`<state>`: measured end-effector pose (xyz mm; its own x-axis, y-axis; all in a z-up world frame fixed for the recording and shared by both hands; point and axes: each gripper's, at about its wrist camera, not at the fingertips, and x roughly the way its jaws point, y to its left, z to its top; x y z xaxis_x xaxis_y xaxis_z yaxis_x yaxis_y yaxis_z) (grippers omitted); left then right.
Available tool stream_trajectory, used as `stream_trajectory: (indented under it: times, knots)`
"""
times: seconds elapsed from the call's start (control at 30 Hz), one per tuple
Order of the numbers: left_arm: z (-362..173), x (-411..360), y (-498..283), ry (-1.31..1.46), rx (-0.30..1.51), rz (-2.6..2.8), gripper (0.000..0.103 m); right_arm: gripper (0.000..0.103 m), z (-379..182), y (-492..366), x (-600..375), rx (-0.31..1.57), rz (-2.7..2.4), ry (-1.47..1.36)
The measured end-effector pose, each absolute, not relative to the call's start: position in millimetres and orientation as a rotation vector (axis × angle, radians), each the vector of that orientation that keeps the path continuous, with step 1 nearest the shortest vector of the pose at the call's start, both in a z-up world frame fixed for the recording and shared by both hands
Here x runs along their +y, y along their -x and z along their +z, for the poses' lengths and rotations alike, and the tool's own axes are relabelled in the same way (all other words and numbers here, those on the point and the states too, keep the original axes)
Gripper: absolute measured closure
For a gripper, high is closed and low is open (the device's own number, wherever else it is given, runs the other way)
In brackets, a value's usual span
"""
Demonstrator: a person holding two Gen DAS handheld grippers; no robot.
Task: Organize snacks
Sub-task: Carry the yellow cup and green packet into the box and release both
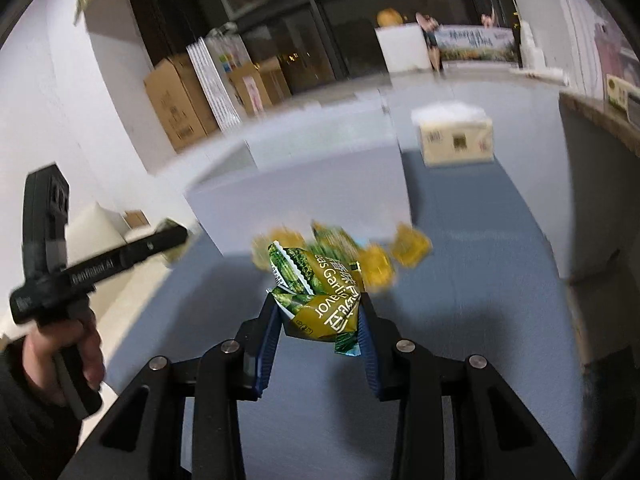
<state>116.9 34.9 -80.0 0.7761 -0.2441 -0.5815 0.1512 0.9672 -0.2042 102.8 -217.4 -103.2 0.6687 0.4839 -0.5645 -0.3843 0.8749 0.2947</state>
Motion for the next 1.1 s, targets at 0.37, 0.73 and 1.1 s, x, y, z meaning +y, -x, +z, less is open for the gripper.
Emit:
stream_trajectory:
  times: [0.37,0.73,1.1]
  knots:
    - [-8.4,48.4,-192.7,0.085,0.565,-0.178,0.060,0.063,-27.4,-207.4,-172.5,0.585,0.532,-0.107]
    - [-66.1,68.8,-276.4,0.084,0.738,-0.091,0.042,0.053,-51.8,-299.4,-152.2,0.731,0.439,-0.017]
    - [-72.6,71.3,-268.6,0.090,0.750,-0.054,0.000,0.000,-49.6,-282.3,-171.2,0.703,0.408,-0.082]
